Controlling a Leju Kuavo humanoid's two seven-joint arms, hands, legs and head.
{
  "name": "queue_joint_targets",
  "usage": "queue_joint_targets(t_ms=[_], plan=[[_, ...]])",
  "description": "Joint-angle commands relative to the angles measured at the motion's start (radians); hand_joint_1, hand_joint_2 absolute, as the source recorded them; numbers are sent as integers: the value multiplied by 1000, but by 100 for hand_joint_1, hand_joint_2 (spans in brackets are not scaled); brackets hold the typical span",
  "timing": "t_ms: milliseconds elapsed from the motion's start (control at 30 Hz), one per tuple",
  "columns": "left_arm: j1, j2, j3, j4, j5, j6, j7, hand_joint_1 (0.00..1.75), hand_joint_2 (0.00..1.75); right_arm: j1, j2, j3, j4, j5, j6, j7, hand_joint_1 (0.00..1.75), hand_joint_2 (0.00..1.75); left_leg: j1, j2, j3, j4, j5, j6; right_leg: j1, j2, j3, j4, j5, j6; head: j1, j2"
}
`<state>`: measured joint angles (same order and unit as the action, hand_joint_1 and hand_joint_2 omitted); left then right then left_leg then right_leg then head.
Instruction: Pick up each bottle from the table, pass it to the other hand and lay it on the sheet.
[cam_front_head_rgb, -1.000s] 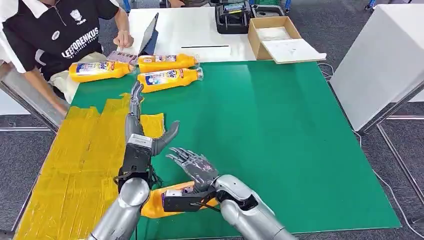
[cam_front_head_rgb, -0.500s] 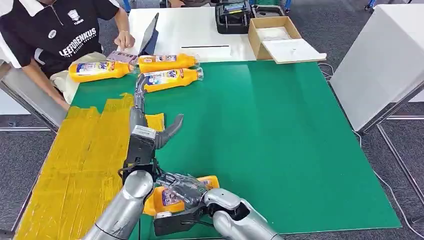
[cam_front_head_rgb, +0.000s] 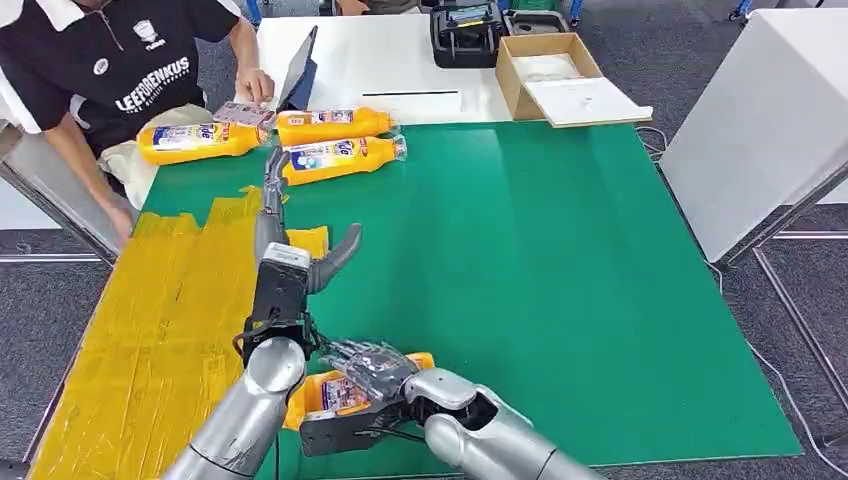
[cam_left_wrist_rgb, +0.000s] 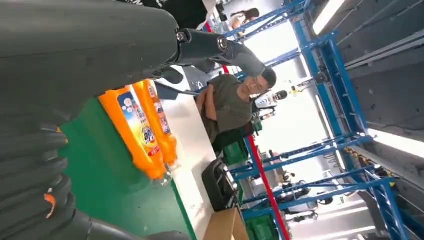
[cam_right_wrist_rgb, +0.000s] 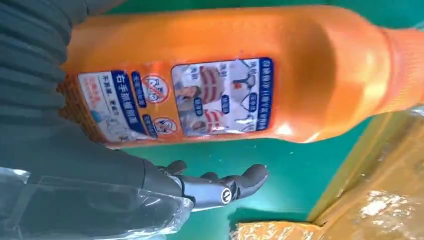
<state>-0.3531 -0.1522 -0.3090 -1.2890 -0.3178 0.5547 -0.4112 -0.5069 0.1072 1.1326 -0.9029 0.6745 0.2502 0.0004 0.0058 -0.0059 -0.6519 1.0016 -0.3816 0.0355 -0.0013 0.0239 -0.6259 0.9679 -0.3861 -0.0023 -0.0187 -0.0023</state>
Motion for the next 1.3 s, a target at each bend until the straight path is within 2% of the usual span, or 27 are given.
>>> queue_joint_targets(t_ms=[33, 167, 367, 633, 1300], plan=[[-36, -5, 40, 18, -26, -14, 37, 0, 175, -77, -2, 73, 121, 59, -75, 91, 0, 175, -1, 0, 5, 1, -2, -2, -1, -3, 5, 1, -3, 0, 0, 0], [-38, -9, 48, 12, -35, -18, 43, 0, 175, -80, 5, 68, 133, 69, -83, 99, 0, 175, 0, 0, 2, 0, -1, -1, 0, -2, 2, 0, -1, 0, 0, 0], [-45, -13, 66, 14, -48, -38, 49, 0, 175, -87, 3, 52, 172, 87, -69, 114, 0, 175, -1, -1, 4, 1, -2, -2, -1, -3, 4, 1, -2, 0, 0, 0], [-35, -8, 62, 25, -41, -27, 25, 0, 175, -103, 6, 54, 270, 58, -61, 68, 0, 175, -1, -1, 5, -1, -1, -2, -1, -3, 5, 0, -2, 0, 0, 0], [-15, 0, 85, 6, -34, -18, 26, 0, 175, -104, -21, 63, 262, 75, -64, 104, 0, 175, -1, -2, 8, -1, 1, -1, -1, -3, 9, -1, -1, 0, 0, 0]])
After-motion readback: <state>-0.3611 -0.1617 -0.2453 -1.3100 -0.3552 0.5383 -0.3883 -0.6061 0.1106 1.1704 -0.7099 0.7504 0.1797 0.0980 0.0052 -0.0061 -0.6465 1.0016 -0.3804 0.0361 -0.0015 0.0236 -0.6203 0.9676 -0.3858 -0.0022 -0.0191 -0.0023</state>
